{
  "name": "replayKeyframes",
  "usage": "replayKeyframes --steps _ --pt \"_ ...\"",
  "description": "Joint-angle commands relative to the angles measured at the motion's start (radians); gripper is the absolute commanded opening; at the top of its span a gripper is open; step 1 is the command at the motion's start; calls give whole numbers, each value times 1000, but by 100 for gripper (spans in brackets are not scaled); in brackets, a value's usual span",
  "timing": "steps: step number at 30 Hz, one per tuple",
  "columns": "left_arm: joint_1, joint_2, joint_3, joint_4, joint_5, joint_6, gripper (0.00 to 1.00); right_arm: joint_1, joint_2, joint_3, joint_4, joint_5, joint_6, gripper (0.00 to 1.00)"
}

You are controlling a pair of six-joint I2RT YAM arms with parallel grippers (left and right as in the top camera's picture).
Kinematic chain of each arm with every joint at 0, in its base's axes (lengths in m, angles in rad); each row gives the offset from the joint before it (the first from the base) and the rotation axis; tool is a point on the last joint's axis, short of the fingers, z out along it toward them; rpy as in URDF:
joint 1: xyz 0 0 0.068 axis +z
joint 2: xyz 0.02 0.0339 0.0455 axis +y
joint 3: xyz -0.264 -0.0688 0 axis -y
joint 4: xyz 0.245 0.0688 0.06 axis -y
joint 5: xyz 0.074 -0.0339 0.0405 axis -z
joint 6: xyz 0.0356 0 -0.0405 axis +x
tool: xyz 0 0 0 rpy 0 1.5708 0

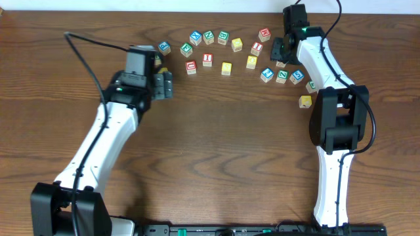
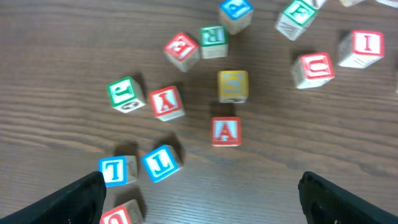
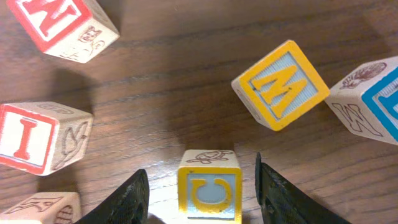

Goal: Spell out CORL
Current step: 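Lower the right gripper onto the yellow C block and grasp it, then carry the yellow C block to the table center and release it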

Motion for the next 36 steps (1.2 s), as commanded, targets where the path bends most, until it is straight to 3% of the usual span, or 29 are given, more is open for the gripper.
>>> replayKeyframes --steps 1,6,13,23,27,36 --pt "68 9 24 0 126 -25 98 5 -6 -35 10 23 -18 51" --pt "106 24 24 0 130 -31 98 5 -6 -80 54 23 -19 51" --pt "140 26 24 3 123 -31 98 5 -6 -95 102 24 -68 40" --pt "183 26 24 4 123 -30 97 5 -6 -93 125 39 -124 36" --pt "183 26 24 3 123 -31 98 4 -6 -90 125 53 -124 29" --pt "183 26 24 3 123 -30 97 5 -22 -83 124 53 -143 27"
